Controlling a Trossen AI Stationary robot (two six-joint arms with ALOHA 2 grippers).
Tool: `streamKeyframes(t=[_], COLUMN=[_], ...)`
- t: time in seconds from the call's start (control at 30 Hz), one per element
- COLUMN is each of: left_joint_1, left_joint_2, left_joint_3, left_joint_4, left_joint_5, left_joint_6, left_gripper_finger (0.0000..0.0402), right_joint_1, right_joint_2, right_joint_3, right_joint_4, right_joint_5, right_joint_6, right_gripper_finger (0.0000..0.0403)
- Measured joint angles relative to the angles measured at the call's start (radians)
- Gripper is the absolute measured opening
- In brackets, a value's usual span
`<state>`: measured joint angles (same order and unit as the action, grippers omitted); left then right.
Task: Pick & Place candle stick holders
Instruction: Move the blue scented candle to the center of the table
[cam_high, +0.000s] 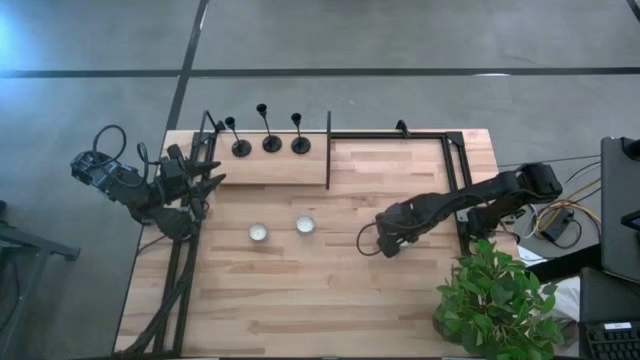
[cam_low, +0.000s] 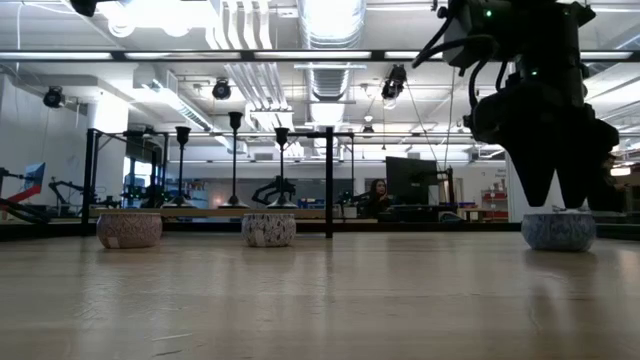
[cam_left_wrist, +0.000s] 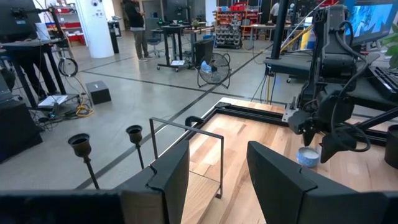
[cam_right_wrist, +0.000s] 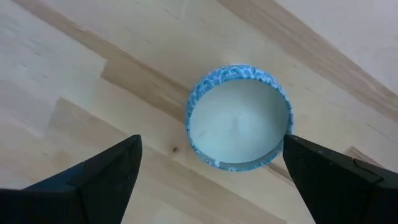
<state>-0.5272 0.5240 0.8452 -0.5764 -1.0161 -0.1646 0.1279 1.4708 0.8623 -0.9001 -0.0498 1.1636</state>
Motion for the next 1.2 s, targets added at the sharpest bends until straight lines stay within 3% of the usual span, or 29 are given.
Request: streamKeyframes(t=[0.3, 1.07, 1.2], left_joint_1=[0.0, 0.0, 0.0], left_joint_2=[0.0, 0.0, 0.0], left_joint_3=[0.0, 0.0, 0.0], left_joint_4=[0.0, 0.0, 0.0], left_joint_5=[-0.006, -0.003, -0.003], left_joint_6=[-0.002, -0.011, -0.011], left_gripper_finger=[0.0168, 0.0168, 0.0168], right_joint_1=[-0.02, -0.025, -0.025], right_joint_2=[-0.003, 0.197, 0.193], right_joint_3=[-0.001, -0.002, -0.003], right_joint_4=[-0.012, 0.015, 0.021], right_joint_5=[0.024, -0.025, -0.023], right_joint_6=[-0.018, -0.102, -0.101], right_gripper_finger=[0.038, 0.0379, 0.0363])
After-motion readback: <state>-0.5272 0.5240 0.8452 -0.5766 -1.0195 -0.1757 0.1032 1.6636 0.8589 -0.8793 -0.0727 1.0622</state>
